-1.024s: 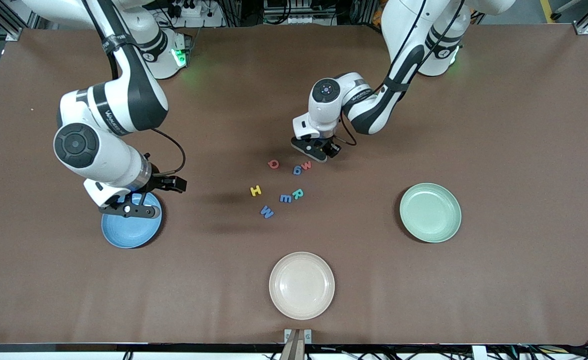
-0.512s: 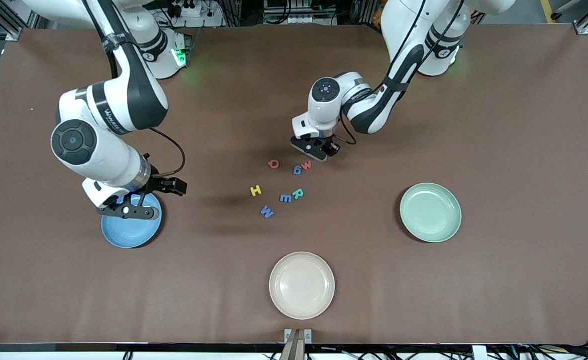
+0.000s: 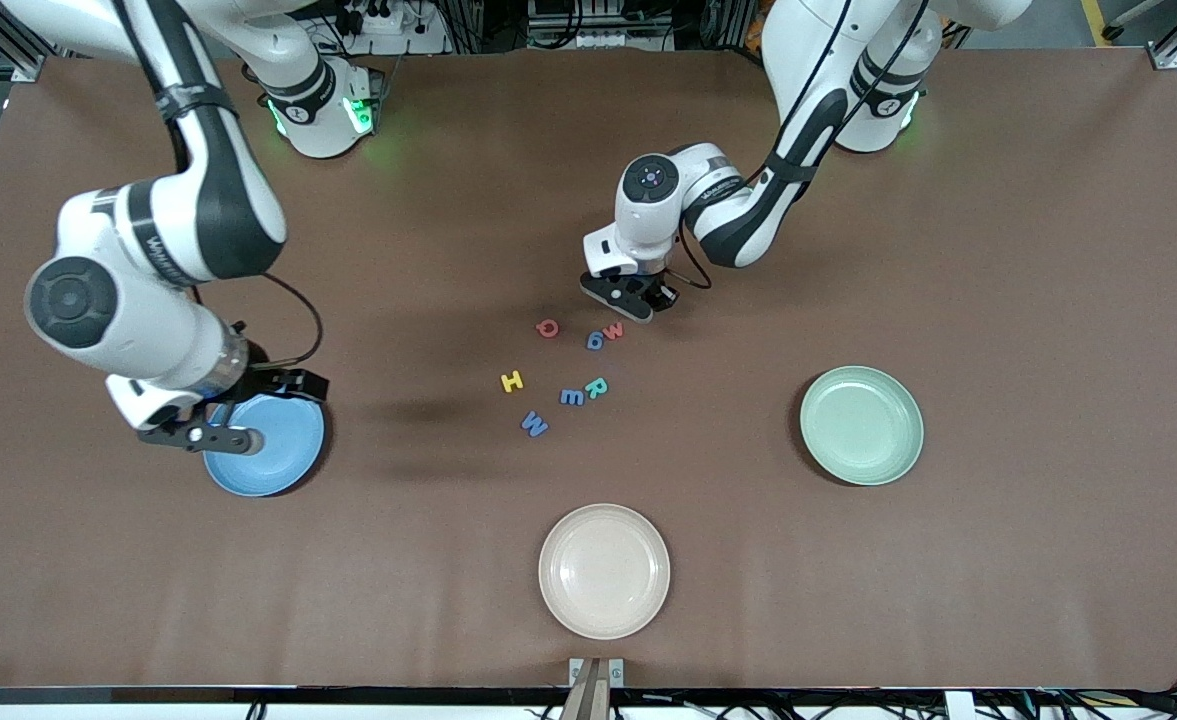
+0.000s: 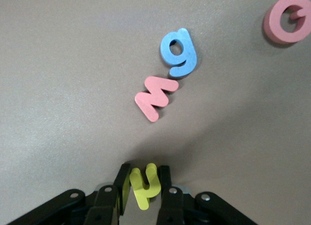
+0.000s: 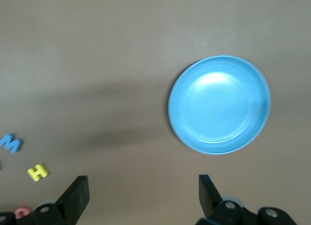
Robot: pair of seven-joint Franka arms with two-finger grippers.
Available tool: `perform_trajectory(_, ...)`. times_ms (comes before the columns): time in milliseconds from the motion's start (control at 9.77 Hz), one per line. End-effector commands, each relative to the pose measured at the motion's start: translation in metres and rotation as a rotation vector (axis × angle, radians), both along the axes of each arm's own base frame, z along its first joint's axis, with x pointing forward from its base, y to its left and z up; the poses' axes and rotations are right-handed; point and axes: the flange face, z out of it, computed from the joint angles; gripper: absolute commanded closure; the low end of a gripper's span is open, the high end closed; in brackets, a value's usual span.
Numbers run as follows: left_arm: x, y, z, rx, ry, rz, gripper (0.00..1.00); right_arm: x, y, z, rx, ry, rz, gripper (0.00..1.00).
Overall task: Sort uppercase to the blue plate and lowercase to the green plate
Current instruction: 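Lift the yellow letter with the left gripper toward the green plate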
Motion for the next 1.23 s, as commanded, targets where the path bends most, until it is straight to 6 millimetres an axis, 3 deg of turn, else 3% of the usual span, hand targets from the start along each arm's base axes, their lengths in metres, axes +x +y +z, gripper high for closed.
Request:
perform_trajectory(0, 0.000, 0.004, -0.009, 0.012, 0.008, 0.018, 0.97, 0.008, -0.027, 0.008, -0.004, -0.037, -0.028, 0.00)
perform_trajectory(205, 0.004, 0.005, -0.005, 0.010, 0.003, 0.024, 0.98, 0.010, -0.045, 0.008, -0.004, -0.043, -0.055, 0.00)
perform_trajectory(307, 0.015, 0.015, -0.003, 0.018, 0.005, 0.048, 0.98, 0.010, -0.048, 0.007, -0.005, -0.037, -0.060, 0.00)
perform_trajectory(614, 0.070, 0.059, 0.016, 0.102, 0.036, 0.074, 1.00, 0.010, -0.040, 0.008, -0.001, -0.039, -0.058, 0.00)
perform_trajectory(819, 0.098, 0.095, 0.048, 0.151, 0.052, 0.053, 1.00, 0.011, -0.036, 0.010, 0.011, -0.047, -0.049, 0.00)
perform_trajectory(1024, 0.140, 0.157, 0.080, 0.207, 0.087, 0.011, 1.00, 0.007, 0.002, -0.006, 0.011, -0.020, 0.007, 0.00)
perform_trajectory(1126, 0.162, 0.200, 0.089, 0.211, 0.094, -0.020, 1.00, 0.003, 0.040, -0.023, 0.006, 0.000, 0.049, 0.00)
